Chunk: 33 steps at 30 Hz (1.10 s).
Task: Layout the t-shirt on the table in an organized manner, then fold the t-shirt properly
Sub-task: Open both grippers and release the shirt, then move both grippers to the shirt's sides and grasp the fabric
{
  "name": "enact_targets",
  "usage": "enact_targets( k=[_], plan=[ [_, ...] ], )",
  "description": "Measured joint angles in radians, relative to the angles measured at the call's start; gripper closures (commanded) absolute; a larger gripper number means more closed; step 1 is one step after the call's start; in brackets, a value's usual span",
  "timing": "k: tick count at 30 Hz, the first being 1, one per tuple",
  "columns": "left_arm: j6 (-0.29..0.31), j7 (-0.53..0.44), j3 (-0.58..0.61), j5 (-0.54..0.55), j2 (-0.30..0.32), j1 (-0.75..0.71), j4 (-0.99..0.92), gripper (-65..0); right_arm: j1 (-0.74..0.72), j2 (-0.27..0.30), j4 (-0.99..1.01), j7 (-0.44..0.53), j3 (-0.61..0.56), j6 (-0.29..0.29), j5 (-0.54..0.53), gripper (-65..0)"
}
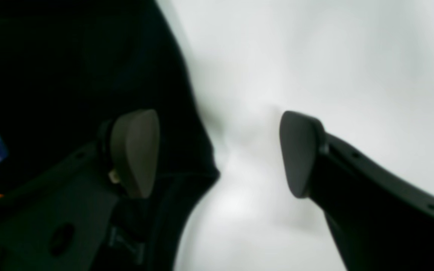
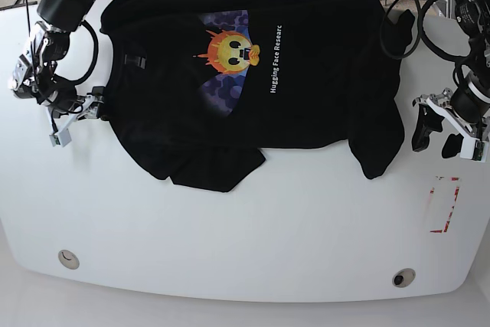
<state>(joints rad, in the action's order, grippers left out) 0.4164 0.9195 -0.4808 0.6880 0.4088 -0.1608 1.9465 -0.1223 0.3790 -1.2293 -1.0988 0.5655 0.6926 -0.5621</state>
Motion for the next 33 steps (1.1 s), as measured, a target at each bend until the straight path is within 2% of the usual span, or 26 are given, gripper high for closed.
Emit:
enact_targets(
  k=[6,16,23,28,33],
  plan=[
    [0.000,0.006,0.014,-0.017,-0.001,0.014,0.000,-38.6,0.000,-0.036,0.000,0.023,-0.016,0.001,-0.010,-47.9],
    [0.000,0.004,0.024,-0.016,0.000,0.026,0.000,-38.6,-0.003,-0.058,0.000,0.026,-0.017,0.004,-0.014,-46.8],
    [0.005,-0.001,0.106,-0.037,-0.001,0.061,-0.035,-38.8,-0.002,-0.058,0.000,0.024,-0.017,0.004,-0.013,-34.1],
    [-0.004,0.005,0.149,-0.119,-0.047,0.114,-0.119,-38.9,-0.002,-0.065,0.000,0.022,-0.015,0.003,-0.009,-33.5],
    [-0.004,0.005,0.191,-0.143,-0.097,0.173,-0.188,-38.9,-0.003,-0.080,-0.002,0.022,-0.023,0.003,-0.015,-31.2]
  ],
)
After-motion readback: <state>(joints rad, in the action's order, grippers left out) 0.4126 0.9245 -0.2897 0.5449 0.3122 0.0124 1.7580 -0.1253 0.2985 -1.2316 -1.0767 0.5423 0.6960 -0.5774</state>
